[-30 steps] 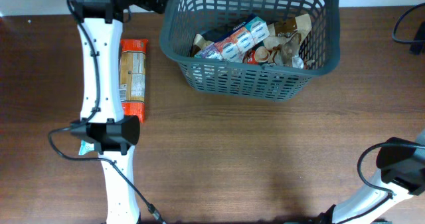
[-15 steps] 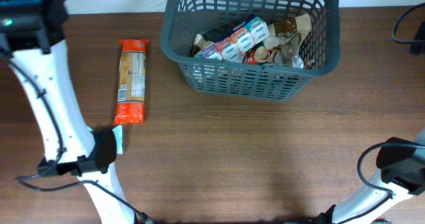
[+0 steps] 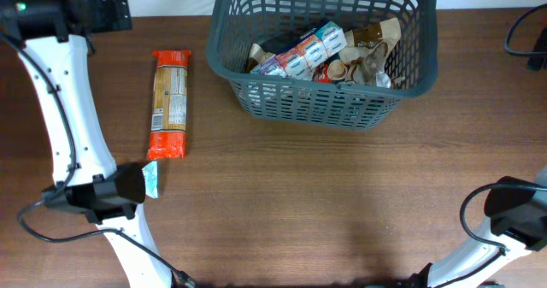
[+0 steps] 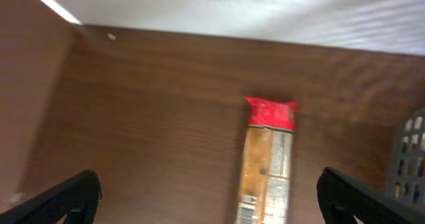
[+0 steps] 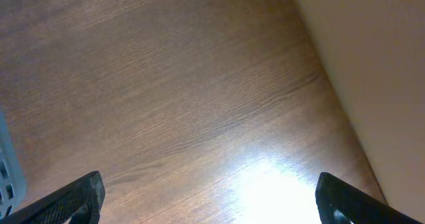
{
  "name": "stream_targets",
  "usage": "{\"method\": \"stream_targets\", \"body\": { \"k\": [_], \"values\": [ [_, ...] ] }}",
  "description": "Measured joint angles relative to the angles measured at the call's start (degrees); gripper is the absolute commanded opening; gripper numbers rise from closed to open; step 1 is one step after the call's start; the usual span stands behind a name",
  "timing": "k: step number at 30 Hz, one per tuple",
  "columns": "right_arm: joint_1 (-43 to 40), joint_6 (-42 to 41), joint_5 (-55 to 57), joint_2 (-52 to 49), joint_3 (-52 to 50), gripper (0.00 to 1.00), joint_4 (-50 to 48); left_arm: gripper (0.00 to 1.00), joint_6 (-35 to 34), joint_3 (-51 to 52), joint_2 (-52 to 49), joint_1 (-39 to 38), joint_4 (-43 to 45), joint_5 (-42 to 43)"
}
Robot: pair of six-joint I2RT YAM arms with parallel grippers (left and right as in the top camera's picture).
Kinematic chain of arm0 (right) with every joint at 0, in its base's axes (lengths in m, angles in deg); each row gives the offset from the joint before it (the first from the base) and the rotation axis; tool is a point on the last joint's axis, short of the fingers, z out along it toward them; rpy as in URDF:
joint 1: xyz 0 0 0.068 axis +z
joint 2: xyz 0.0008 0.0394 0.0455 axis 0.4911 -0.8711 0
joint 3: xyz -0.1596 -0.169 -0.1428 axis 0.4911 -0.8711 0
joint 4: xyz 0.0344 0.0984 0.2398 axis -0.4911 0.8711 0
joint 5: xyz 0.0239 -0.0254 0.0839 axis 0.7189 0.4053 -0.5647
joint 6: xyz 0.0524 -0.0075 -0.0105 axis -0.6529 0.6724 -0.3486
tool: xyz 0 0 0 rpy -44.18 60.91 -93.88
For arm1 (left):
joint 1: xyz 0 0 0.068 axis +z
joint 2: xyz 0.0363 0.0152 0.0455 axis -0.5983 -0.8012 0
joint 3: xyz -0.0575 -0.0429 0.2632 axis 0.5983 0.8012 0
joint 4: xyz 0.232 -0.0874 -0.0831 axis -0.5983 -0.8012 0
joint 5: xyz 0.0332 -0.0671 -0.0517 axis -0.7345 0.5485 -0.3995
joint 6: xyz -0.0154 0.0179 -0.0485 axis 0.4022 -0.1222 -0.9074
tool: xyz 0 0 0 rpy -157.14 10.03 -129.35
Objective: Pack container
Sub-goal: 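Withdraw the left gripper left and position it over the spaghetti bag, then lower the left gripper onto the spaghetti bag and close it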
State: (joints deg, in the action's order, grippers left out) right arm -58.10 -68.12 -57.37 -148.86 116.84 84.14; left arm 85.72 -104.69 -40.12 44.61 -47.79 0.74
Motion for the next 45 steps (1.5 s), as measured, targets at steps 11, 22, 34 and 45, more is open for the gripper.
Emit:
{"method": "stream_targets", "body": {
  "k": [11,22,34,45],
  "values": [
    [0.0,0.0,0.0,0.0,0.0,0.99,0.0,1.00,-0.4,16.4,-0.3,-0.1,4.9,7.7],
    [0.0,0.0,0.0,0.0,0.0,0.99,0.0,1.00,-0.4,33.6,-0.3,0.0,9.5,11.6],
    [0.0,0.0,0.0,0.0,0.0,0.99,0.0,1.00,-0.4,43.0,-0.3,-0.7,14.8,12.2],
    [0.0,0.0,0.0,0.0,0.0,0.99,0.0,1.00,-0.4,51.6,-0.3,-4.2,20.0,12.2]
  ]
}}
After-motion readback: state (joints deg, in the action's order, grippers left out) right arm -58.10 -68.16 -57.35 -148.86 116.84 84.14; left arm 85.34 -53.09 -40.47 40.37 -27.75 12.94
